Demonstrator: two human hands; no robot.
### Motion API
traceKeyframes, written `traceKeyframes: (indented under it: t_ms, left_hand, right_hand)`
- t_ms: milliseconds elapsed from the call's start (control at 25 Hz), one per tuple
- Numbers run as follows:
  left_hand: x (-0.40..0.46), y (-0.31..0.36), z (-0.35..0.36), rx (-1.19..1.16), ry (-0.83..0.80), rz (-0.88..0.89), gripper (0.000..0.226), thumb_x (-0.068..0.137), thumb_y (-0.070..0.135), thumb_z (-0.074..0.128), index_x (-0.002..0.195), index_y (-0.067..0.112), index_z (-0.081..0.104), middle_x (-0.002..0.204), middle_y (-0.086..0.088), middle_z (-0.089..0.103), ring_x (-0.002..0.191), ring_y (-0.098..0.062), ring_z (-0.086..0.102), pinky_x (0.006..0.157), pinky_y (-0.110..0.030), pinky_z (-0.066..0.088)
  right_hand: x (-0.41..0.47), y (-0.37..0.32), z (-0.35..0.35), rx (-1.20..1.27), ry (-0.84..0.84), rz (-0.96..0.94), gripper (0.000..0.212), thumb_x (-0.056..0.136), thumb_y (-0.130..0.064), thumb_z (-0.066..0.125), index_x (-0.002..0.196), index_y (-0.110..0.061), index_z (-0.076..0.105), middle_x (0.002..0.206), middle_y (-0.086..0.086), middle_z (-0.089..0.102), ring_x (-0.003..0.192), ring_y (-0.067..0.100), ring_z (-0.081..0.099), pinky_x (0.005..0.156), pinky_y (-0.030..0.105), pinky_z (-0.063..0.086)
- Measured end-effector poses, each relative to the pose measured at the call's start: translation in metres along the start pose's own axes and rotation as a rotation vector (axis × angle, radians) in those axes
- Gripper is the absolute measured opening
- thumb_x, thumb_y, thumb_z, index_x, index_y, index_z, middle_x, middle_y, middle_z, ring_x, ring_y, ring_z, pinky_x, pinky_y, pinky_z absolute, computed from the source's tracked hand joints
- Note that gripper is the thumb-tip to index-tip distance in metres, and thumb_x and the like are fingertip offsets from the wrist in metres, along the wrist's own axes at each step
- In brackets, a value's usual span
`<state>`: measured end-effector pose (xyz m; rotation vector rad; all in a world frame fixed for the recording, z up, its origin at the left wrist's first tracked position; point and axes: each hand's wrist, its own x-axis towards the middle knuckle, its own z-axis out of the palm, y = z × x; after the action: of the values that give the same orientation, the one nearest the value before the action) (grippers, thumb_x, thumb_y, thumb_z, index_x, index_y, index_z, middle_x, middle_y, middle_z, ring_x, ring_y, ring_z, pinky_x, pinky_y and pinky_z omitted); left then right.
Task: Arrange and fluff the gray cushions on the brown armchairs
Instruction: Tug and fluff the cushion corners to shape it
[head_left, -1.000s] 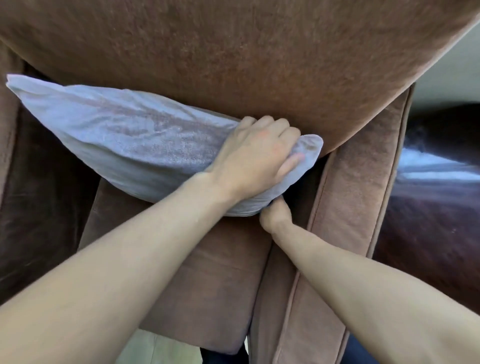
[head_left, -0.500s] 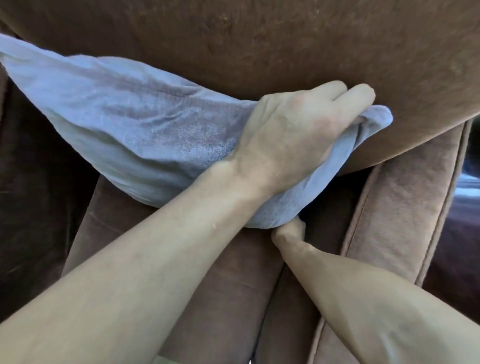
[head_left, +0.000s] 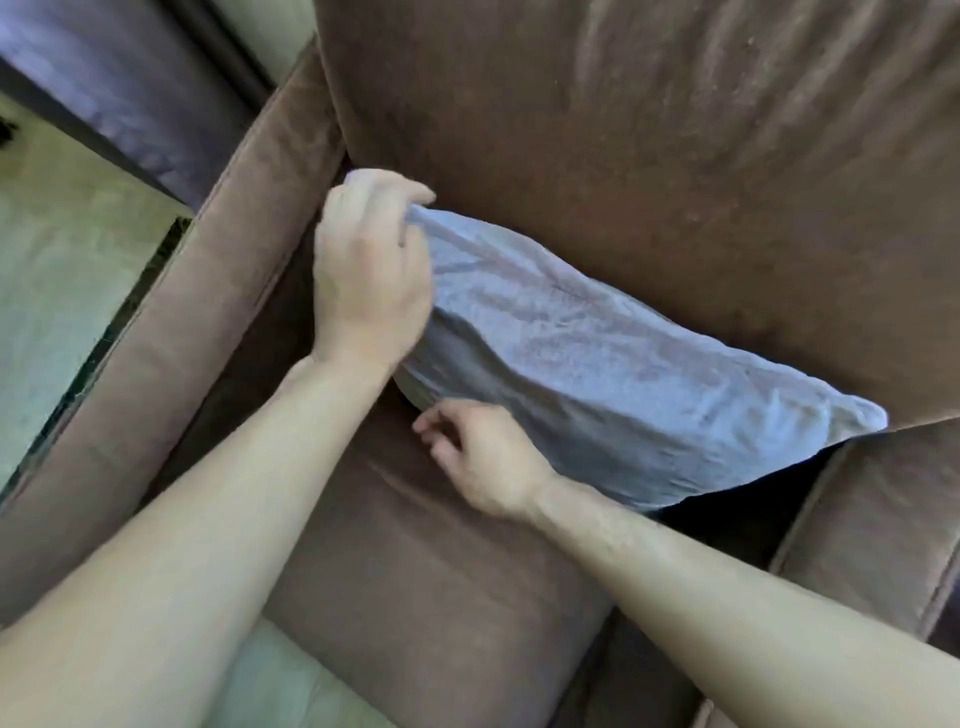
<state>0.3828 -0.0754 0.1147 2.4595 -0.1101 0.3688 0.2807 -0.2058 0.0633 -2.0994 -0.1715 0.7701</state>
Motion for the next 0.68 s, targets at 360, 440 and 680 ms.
traceKeyframes:
  t_ms: [360, 440, 680]
  left_hand:
    - [-0.084, -0.193, 0.054, -0.495, 0.008, -1.142, 0.057, 0.085, -0.016, 0.029, 0.105, 0.012, 0.074, 0.107, -0.006, 0.071, 0.112, -0.029, 0.069, 0.103, -0.048, 0.054]
    - [-0.089, -0.215, 0.087, -0.481, -0.094, -1.069, 0.06, 0.084, -0.017, 0.031, 0.117, 0.013, 0.073, 0.116, -0.005, 0.072, 0.118, -0.023, 0.066, 0.11, -0.041, 0.049]
    - [-0.115, -0.234, 0.118, -0.188, -0.413, -0.724, 0.032, 0.092, 0.005, 0.06, 0.117, 0.02, 0.075, 0.109, -0.003, 0.075, 0.102, -0.021, 0.066, 0.089, -0.026, 0.046]
  right_hand:
    - [0.141, -0.086, -0.078, -0.714, 0.482, -0.191, 0.037, 0.1, -0.038, 0.052, 0.124, -0.01, 0.062, 0.118, 0.016, 0.061, 0.111, 0.035, 0.052, 0.099, 0.039, 0.038]
    - [0.149, -0.074, -0.068, -0.751, 0.529, -0.235, 0.034, 0.102, -0.036, 0.049, 0.114, -0.01, 0.067, 0.11, 0.016, 0.065, 0.104, 0.035, 0.055, 0.092, 0.039, 0.038]
    - [0.155, -0.07, -0.081, -0.486, 0.732, -0.327, 0.029, 0.098, -0.038, 0.051, 0.105, -0.016, 0.068, 0.098, 0.002, 0.07, 0.088, 0.017, 0.061, 0.08, 0.032, 0.045]
